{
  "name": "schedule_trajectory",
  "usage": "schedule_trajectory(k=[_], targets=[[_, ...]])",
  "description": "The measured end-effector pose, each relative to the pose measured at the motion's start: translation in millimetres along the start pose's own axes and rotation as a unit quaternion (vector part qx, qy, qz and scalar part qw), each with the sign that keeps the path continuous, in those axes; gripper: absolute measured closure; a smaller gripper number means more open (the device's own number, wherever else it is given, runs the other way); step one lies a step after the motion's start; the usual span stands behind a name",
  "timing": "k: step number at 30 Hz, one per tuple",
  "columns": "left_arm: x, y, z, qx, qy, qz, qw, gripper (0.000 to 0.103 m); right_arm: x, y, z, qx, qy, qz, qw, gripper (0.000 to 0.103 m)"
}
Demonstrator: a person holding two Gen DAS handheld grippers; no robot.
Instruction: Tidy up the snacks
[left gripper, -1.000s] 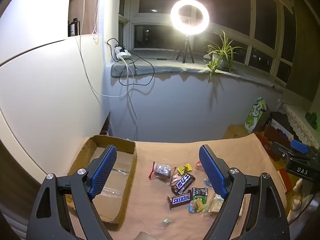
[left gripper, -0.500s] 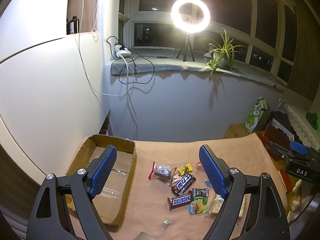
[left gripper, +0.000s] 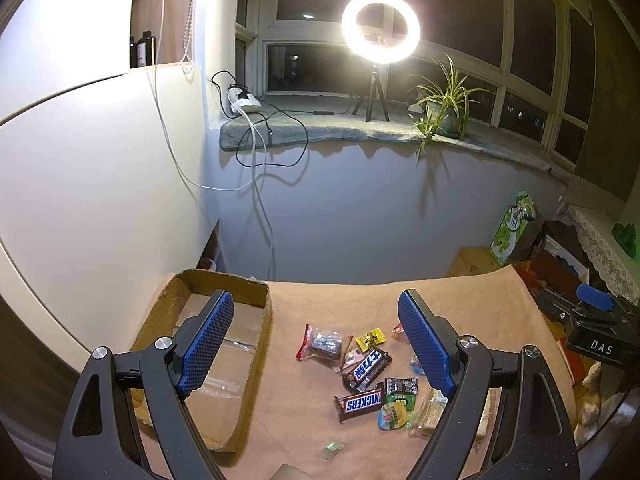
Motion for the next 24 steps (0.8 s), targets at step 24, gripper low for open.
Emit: schedule_trajectory(k=[24], targets=[[-3.7, 3.8, -6.4, 0.003, 0.0, -0.001, 1.0, 0.018, 0.2, -0.7, -1.2, 0.005, -0.001, -0.003, 1.0, 0.0]])
Point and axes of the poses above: each gripper's, at about its wrist camera, not at the fingertips, and z roughly against the way its jaws point, x to its left, y to its underside, the point moved 6 cm from there along -z, roughly the way its jaws point, and after that the axes turned 14 degrees about -y, right-handed, at the moved point
